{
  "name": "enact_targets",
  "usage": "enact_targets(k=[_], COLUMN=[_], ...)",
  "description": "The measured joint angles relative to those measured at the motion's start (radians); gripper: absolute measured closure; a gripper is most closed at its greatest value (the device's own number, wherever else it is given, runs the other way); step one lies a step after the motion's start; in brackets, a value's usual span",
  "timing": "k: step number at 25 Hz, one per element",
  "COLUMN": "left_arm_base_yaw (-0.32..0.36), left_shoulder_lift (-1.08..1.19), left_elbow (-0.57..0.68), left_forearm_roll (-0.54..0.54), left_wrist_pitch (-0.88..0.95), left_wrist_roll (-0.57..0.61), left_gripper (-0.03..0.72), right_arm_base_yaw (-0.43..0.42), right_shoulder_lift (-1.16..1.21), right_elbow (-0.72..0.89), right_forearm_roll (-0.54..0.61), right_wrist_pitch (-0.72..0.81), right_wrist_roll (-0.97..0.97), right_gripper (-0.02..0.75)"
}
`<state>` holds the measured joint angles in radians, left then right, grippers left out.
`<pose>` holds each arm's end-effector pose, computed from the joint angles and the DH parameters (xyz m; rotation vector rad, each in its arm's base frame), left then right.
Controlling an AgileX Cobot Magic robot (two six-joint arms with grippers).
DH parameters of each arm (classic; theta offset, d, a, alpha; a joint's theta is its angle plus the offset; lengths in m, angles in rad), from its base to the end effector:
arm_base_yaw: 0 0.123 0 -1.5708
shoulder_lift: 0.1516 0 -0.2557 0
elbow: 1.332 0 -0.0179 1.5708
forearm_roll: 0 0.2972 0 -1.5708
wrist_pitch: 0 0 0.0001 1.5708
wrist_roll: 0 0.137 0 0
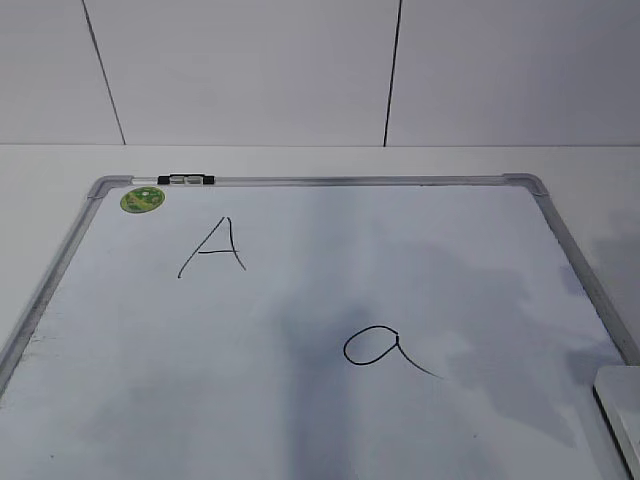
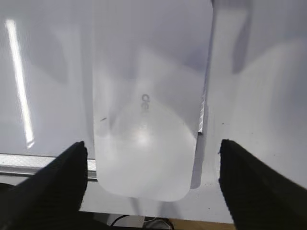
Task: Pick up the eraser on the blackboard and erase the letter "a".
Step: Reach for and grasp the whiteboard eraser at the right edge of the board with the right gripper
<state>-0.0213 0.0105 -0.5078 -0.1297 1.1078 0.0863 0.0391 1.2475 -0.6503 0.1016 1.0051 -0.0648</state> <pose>0.1033 -0.0181 0.2755 0.1218 2.0854 -0.1171 0.2316 0.0208 0.1092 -0.0798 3.0809 0.1335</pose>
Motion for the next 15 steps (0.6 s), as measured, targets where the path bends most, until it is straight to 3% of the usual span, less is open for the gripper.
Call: enact_targets(k=[15], left_arm_base_yaw=[0.0], left_shoulder_lift=[0.0], left_elbow=[0.0], left_forearm_roll=[0.0], left_wrist_pitch=[0.0], left_wrist_roll=[0.0], left_gripper=[0.443], right_arm_base_yaw=[0.004], right_shoulder_lift=[0.03], right_elbow=[0.0], right_forearm_roll=[0.019], right_wrist_pitch=[-0.07], right_wrist_roll=[-0.037], right_gripper=[0.062])
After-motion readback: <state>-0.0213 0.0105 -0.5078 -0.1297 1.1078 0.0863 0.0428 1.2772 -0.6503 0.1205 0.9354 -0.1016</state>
